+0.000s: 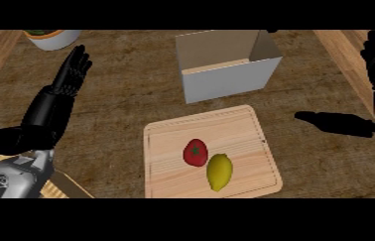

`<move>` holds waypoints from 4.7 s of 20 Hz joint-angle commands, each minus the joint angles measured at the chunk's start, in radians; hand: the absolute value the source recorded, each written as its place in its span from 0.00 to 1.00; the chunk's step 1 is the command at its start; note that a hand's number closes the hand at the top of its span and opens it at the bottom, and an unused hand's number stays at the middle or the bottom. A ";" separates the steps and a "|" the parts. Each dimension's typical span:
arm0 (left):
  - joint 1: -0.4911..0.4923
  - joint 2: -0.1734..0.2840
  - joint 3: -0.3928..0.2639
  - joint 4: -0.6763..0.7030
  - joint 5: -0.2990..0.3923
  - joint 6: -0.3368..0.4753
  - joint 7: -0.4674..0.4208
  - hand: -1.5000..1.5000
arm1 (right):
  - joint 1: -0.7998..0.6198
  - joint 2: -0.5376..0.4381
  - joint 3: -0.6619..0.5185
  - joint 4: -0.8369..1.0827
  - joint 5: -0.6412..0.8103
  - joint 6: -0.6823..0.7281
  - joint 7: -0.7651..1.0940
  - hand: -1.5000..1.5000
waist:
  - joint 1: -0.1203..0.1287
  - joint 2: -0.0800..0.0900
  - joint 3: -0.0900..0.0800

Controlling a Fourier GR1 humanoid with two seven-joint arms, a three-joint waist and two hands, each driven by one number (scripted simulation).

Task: Pick the tomato from the cutting board and place it in the cardboard box

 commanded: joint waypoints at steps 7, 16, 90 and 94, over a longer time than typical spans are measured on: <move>0.036 0.067 -0.029 0.055 -0.046 -0.122 0.003 0.50 | 0.228 -0.093 0.279 -0.357 0.489 -0.025 0.242 0.00 | 0.060 0.026 -0.017; -0.017 0.010 -0.049 0.070 -0.072 -0.148 0.005 0.50 | 0.173 -0.120 0.532 -0.473 0.620 0.369 0.677 0.00 | 0.119 0.041 -0.020; 0.023 -0.050 0.055 0.069 -0.145 -0.274 0.000 0.50 | -0.202 0.577 0.671 0.447 0.972 0.541 0.849 1.00 | 0.132 0.040 -0.009; 0.002 -0.049 0.081 0.124 -0.143 -0.285 -0.034 0.50 | -0.203 0.577 0.660 0.460 1.031 0.523 0.783 1.00 | 0.118 0.042 -0.009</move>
